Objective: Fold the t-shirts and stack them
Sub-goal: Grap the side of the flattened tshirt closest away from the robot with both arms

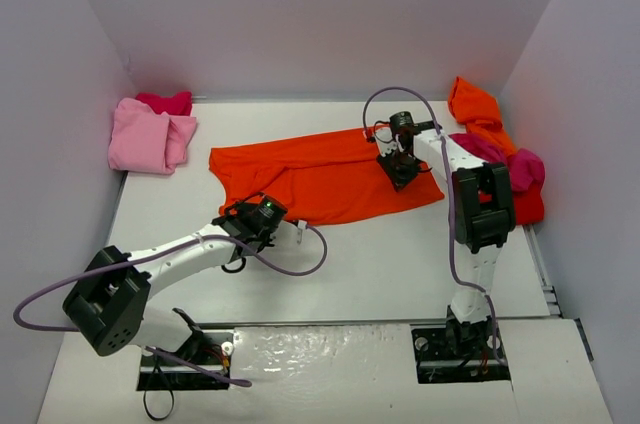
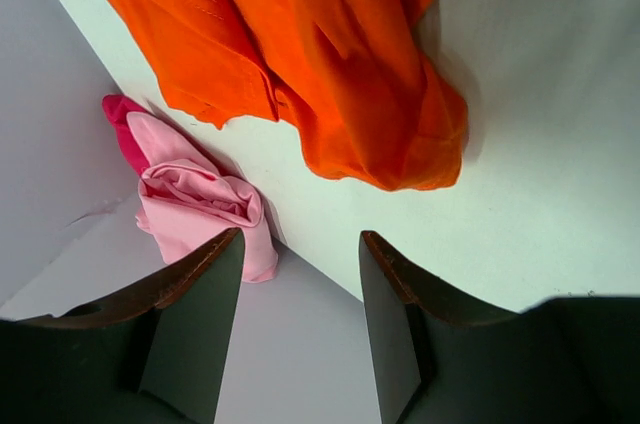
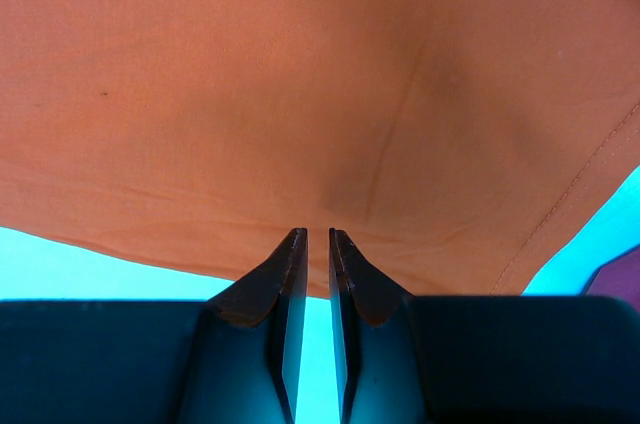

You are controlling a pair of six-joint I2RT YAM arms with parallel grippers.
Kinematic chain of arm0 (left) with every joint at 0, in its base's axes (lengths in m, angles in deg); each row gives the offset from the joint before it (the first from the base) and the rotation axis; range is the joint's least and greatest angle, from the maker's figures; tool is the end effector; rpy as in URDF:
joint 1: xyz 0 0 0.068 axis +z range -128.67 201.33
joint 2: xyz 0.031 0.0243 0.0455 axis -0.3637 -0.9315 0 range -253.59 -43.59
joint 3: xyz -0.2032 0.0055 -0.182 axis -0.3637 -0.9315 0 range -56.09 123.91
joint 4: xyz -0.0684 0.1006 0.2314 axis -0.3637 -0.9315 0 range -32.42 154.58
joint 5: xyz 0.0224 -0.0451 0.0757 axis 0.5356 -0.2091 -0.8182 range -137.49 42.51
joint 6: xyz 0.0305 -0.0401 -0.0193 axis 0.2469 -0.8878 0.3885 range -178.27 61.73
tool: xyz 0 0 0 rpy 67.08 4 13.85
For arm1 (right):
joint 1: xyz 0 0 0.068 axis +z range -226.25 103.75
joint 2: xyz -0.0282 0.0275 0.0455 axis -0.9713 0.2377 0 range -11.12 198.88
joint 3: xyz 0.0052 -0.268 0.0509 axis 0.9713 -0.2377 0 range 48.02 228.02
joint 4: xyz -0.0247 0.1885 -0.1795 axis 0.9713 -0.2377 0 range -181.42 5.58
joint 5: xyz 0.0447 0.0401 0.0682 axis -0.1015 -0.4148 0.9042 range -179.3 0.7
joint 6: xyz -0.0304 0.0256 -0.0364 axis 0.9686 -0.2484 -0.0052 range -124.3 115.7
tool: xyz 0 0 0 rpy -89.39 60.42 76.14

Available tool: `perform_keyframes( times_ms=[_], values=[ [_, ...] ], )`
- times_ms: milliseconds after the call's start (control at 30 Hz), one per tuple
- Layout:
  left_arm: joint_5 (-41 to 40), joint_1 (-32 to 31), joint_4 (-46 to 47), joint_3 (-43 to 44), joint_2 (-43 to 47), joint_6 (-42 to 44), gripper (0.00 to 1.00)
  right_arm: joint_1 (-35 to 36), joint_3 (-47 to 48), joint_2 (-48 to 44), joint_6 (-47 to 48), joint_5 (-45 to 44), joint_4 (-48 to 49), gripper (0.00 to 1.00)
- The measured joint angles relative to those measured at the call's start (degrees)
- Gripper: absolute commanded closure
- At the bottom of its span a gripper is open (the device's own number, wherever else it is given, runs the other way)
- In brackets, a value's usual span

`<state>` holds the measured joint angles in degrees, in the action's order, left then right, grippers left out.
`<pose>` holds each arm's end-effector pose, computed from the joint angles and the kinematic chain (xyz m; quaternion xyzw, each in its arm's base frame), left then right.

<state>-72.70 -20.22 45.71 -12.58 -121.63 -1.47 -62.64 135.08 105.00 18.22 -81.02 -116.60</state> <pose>0.2081 -0.1640 0.1971 0.6563 0.6576 0.2460 0.2762 0.4188 0.1068 0.1884 -0.3166 0.9130 0.0504 0.2524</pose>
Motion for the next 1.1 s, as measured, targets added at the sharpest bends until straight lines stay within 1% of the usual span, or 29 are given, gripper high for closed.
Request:
perform_keyframes(
  times_ms=[200, 367, 567, 800, 1100],
  values=[
    [1.6, -1.2, -3.6, 0.3, 0.3, -1.7, 0.54, 0.3, 0.0, 0.0, 0.0, -0.5, 0.0, 0.87],
    [5.5, -2.6, -5.7, 3.6, -0.3, -4.5, 0.53, 1.0, 0.0, 0.3, 0.0, -1.2, 0.0, 0.87],
    [9.0, -3.3, -4.3, 7.3, -2.5, -6.9, 0.53, 1.5, 0.0, 1.6, 0.0, -1.9, 0.0, 0.86],
    [11.0, -4.6, -3.0, 7.9, -7.3, -7.7, 0.53, 1.6, -0.1, 1.9, 0.0, -2.1, 0.0, 0.87],
    [12.7, -5.4, -1.6, 7.9, -10.1, -7.9, 0.53, 1.6, -0.1, 2.3, 0.0, -2.1, 0.0, 0.86]
  ],
)
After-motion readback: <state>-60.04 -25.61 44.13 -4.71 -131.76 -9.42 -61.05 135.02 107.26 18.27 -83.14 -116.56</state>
